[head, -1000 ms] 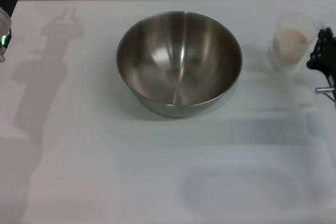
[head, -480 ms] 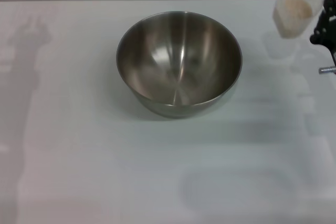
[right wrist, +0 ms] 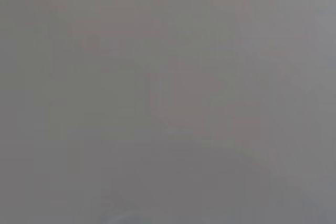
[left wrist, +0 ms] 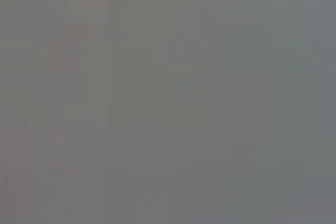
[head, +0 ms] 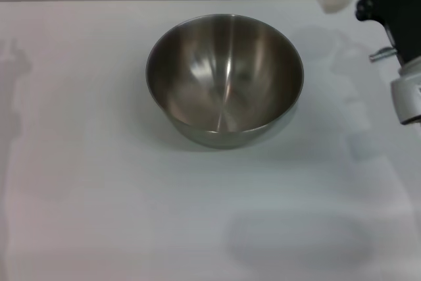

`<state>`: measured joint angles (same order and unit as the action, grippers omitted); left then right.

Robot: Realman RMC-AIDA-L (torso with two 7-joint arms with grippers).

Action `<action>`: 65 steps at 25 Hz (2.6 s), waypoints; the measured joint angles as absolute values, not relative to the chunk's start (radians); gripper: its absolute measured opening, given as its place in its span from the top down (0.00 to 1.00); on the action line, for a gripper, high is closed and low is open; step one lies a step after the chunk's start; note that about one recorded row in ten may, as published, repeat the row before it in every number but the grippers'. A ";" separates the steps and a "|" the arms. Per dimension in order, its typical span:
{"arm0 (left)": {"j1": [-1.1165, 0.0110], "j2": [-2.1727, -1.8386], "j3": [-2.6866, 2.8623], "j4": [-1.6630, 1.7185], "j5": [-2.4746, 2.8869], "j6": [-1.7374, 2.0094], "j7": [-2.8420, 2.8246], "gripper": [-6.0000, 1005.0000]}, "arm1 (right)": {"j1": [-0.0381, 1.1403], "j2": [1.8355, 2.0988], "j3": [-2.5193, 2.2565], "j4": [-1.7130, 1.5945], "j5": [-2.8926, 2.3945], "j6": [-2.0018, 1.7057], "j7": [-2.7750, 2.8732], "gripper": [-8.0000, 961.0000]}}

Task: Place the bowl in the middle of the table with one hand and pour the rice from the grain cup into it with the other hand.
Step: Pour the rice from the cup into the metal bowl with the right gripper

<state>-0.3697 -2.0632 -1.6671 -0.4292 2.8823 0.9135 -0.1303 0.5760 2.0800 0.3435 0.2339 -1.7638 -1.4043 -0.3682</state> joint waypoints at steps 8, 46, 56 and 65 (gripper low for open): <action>-0.338 -2.064 -1.684 -0.414 2.882 0.944 -0.130 0.82 | 0.628 2.079 0.342 0.212 -1.883 -1.453 -0.488 0.98; -0.359 -2.066 -1.695 -0.389 2.882 0.948 -0.132 0.82 | 0.674 2.080 0.342 0.206 -2.092 -1.425 -1.482 0.98; -0.366 -2.068 -1.695 -0.388 2.882 0.948 -0.131 0.82 | 0.683 2.080 0.341 0.193 -2.128 -1.400 -1.500 0.98; -0.367 -2.069 -1.695 -0.388 2.882 0.948 -0.134 0.82 | 0.687 2.081 0.340 0.193 -2.180 -1.373 -1.535 0.98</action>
<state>-0.3666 -2.0695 -1.6950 -0.3880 2.8825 0.9479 -0.1341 0.6868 2.0809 0.3405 0.1934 -2.1798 -1.3728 -1.5351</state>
